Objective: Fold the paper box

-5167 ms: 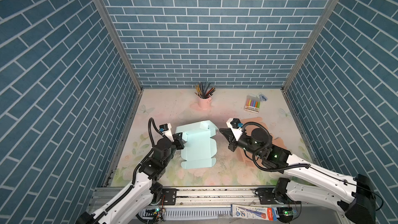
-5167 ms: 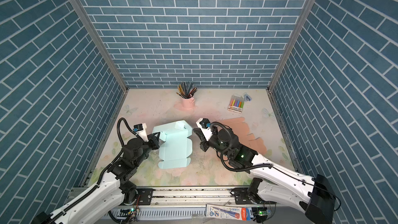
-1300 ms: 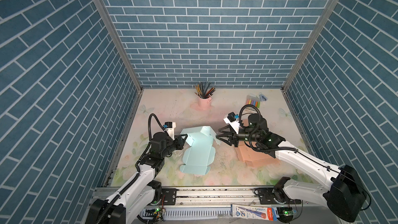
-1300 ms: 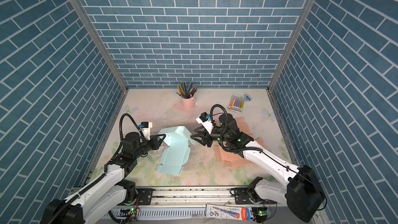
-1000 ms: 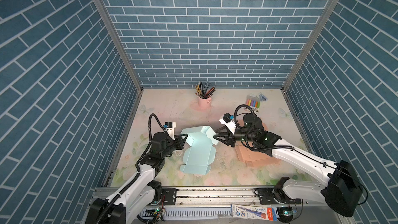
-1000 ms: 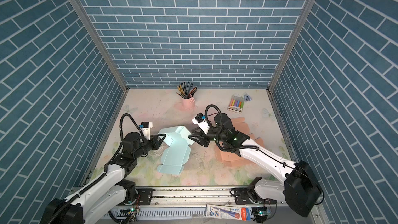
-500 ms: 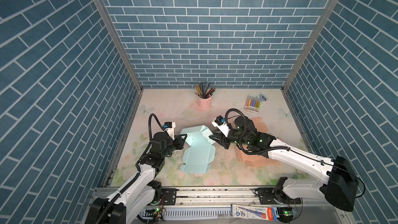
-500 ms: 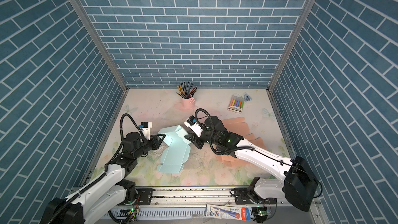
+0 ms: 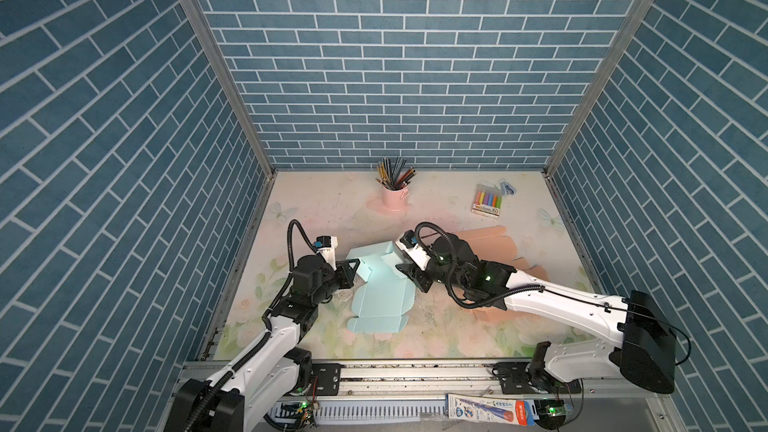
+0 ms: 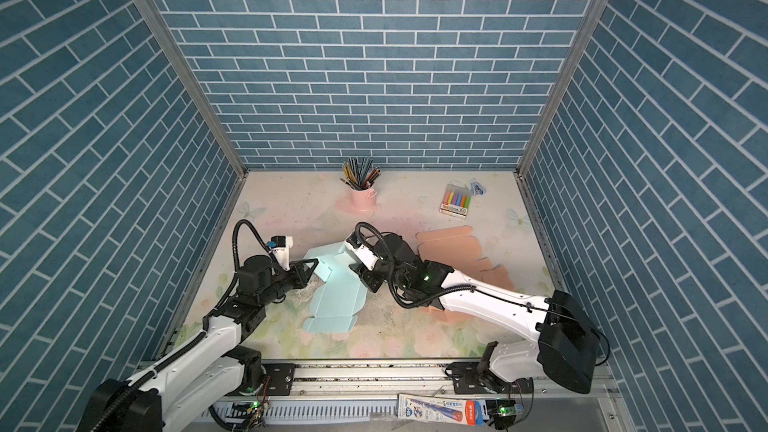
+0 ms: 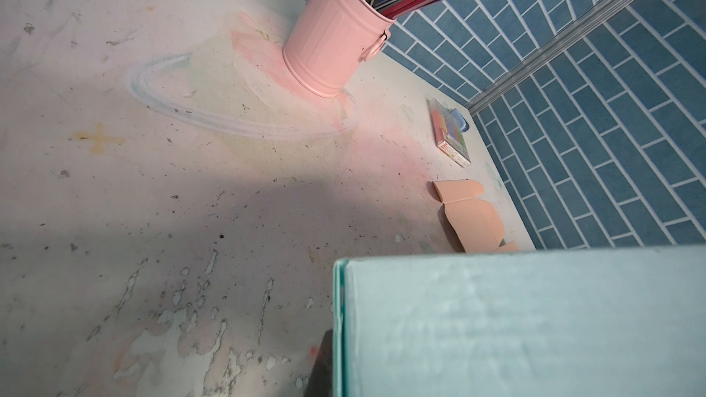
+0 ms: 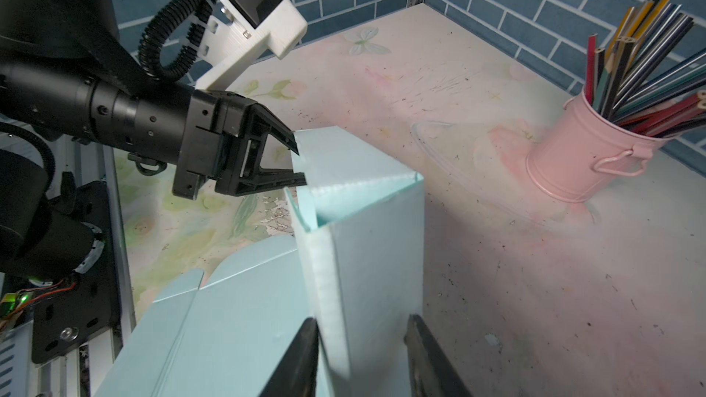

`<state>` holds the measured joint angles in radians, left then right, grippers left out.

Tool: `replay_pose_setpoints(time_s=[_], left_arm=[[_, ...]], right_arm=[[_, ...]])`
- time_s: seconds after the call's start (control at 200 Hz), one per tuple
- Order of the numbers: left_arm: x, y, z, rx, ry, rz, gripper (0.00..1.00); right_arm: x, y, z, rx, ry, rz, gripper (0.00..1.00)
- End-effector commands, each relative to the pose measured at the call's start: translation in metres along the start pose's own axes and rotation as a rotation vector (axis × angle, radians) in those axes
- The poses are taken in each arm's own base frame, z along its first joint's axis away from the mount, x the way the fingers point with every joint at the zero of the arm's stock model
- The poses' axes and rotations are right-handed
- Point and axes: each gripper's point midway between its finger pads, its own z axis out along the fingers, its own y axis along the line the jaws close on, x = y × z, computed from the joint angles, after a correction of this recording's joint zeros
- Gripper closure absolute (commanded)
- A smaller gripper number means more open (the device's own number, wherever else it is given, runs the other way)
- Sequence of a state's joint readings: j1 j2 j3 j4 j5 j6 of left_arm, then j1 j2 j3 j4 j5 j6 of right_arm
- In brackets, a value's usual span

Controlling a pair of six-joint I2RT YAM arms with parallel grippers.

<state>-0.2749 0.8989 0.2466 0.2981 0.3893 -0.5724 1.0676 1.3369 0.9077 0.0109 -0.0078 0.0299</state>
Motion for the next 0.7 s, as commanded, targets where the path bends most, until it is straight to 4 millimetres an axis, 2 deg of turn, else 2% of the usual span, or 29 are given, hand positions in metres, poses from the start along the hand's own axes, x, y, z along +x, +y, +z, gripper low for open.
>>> replay_pose_setpoints(time_s=[0.0,0.08,0.255,0.51,0.695], left_arm=[[-0.003,-0.002,0.001,0.008,-0.012,-0.003,1.00],[-0.003,-0.001,0.002,-0.002,-0.011,-0.007,1.00],[-0.006,0.000,0.004,-0.011,-0.023,-0.019,1.00],[-0.007,0.000,0.005,-0.007,-0.025,-0.026,1.00],[-0.005,0.001,0.006,-0.006,-0.024,-0.030,1.00]], right_arm=[[-0.015,-0.005,-0.003,0.080,-0.034,0.005,0.58],[-0.021,-0.002,-0.006,0.086,-0.075,0.027,0.54],[-0.024,-0.004,-0.004,0.131,-0.093,0.056,0.54],[-0.018,-0.005,0.006,0.142,-0.071,0.072,0.61],[-0.013,0.004,0.011,0.101,-0.054,0.060,0.59]])
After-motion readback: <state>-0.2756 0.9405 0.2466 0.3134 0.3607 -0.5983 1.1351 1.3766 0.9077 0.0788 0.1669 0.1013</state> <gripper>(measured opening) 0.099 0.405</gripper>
